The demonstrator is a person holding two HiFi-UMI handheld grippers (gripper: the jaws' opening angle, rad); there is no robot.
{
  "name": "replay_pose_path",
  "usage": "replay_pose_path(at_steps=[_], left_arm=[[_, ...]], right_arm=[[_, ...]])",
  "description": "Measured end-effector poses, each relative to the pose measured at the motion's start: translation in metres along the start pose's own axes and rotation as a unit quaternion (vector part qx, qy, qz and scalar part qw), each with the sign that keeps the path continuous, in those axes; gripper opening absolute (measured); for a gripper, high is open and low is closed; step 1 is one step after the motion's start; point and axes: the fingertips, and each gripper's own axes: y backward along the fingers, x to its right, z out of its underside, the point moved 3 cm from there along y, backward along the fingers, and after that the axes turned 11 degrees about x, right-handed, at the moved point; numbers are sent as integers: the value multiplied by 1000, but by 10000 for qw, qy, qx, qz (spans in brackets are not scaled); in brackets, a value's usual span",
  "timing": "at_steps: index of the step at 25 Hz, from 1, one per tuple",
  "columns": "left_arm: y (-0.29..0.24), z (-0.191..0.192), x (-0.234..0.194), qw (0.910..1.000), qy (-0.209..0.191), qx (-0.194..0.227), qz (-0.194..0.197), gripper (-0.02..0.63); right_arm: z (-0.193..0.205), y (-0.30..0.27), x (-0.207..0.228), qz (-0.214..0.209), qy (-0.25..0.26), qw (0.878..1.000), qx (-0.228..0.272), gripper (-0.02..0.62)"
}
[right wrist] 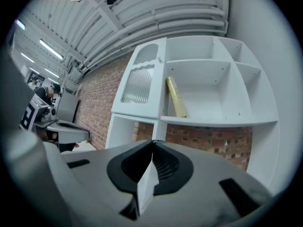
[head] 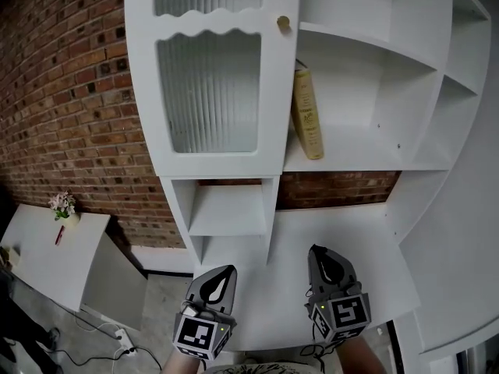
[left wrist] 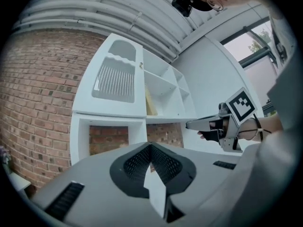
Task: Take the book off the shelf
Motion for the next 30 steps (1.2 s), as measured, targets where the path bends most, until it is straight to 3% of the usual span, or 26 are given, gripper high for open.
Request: replay_pose_path(at_steps=[6,12,19,30], left_arm=[[-21,-16,-10,9994,-285,210,-31,12],[-32,-18,-7,9986,-514,99,34,12],[-48,-22,-10,9980,-596,219,-59,12],[-62,-27,-20,9976,-627,216,-197,12]], right_arm=[[-53,-60,35,48,218,9988,435,21],[-104,-132,77,4,722,9942,800,278],[-122,-214,104,117,979,9950,180,386],[-115,-287,115,94,1165,9915,-564,346]])
